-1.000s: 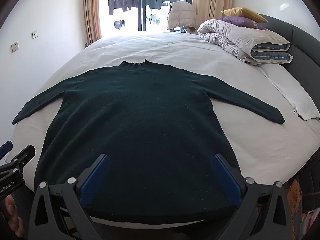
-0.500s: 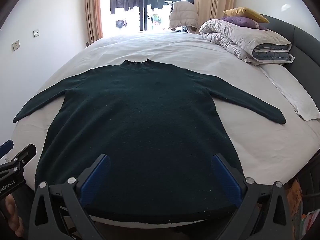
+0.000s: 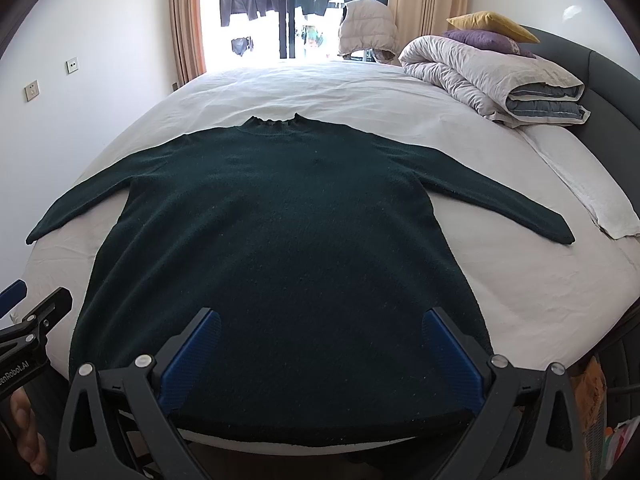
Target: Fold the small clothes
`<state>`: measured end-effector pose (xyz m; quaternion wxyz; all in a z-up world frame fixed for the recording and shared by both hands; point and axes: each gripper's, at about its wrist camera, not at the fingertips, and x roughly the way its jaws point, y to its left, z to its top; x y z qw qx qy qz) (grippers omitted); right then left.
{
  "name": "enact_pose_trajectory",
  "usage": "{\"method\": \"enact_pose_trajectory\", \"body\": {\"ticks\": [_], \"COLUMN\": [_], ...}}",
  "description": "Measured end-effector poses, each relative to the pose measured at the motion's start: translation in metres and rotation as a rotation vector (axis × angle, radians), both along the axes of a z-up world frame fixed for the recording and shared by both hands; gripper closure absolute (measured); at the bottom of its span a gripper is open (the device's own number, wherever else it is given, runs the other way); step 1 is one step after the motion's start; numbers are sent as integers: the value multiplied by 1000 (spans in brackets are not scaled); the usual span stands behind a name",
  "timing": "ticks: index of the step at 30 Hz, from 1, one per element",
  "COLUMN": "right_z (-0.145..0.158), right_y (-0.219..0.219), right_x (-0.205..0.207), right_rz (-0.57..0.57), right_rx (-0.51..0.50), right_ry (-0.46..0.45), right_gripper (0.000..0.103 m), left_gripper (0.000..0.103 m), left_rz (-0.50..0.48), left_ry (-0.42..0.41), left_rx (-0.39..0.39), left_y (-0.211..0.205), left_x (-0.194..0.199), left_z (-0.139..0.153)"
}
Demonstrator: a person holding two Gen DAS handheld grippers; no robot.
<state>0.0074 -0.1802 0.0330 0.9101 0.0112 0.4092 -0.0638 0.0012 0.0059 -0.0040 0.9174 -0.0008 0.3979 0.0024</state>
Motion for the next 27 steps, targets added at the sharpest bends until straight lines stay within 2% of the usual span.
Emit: {"method": "enact_pose_trajectory", "body": {"ticks": [27], "right_z": [-4], "right_y": [0], "right_x": [-3], "right_rz": [0], "right_rx": [3], "right_ry": [4], "right_gripper": [0], "left_gripper": [0], "left_rz": [2], "left_ry": [4], "left_rx": [-5], "left_y": [1], "left_x": [-4], "left_z": [-2]}}
